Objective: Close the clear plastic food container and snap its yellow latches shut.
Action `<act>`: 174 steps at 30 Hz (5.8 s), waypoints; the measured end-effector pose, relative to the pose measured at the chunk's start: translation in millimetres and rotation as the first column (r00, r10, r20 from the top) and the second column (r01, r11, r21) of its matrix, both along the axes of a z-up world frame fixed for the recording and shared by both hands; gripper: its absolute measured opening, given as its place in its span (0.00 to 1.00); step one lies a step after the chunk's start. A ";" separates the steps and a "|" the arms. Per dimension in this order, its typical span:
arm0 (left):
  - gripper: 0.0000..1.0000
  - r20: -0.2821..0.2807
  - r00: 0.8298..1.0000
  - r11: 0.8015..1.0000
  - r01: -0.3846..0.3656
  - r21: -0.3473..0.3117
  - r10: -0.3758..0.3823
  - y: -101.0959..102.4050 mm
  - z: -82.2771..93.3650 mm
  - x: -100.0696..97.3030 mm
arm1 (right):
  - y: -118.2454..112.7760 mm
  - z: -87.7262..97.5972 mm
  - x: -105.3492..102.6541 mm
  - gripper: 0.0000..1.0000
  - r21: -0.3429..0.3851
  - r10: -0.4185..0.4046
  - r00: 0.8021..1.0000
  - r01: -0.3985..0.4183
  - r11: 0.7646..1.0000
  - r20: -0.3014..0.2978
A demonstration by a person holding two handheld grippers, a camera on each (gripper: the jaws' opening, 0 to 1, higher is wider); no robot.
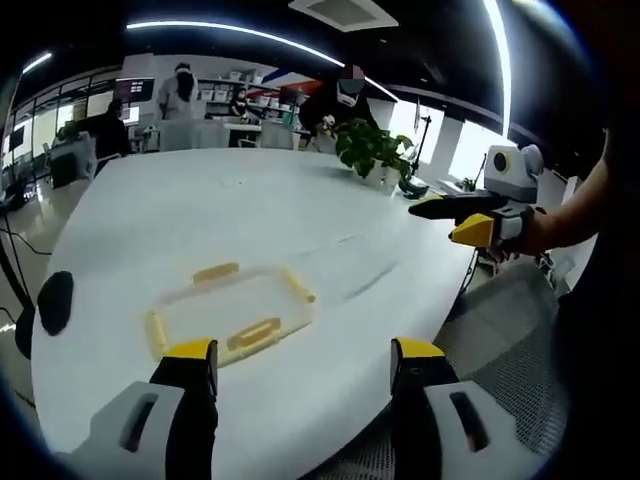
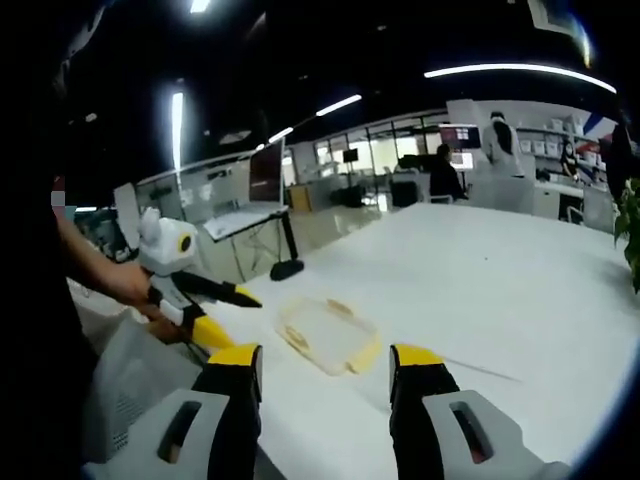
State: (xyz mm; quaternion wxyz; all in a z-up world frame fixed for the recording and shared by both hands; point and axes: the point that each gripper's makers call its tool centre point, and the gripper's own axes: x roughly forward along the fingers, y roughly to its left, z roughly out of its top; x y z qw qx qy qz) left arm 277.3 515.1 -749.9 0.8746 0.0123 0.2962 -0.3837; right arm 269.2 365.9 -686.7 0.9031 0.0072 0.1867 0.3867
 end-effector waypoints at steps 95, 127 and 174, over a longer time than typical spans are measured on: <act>0.68 -0.137 0.980 0.956 0.174 0.237 -0.145 64.8 -41.6 65.5 | 48.3 -42.1 48.9 0.49 -0.227 0.192 0.981 -0.192 0.955 -0.022; 0.63 -0.158 0.952 0.898 0.302 0.321 -0.263 74.3 -54.0 81.1 | 58.3 -58.1 64.0 0.49 -0.315 0.266 0.963 -0.267 0.911 -0.048; 0.62 -0.220 0.842 0.709 0.535 0.459 -0.492 77.5 -70.5 96.2 | 60.9 -94.0 82.8 0.48 -0.477 0.458 0.868 -0.490 0.730 -0.192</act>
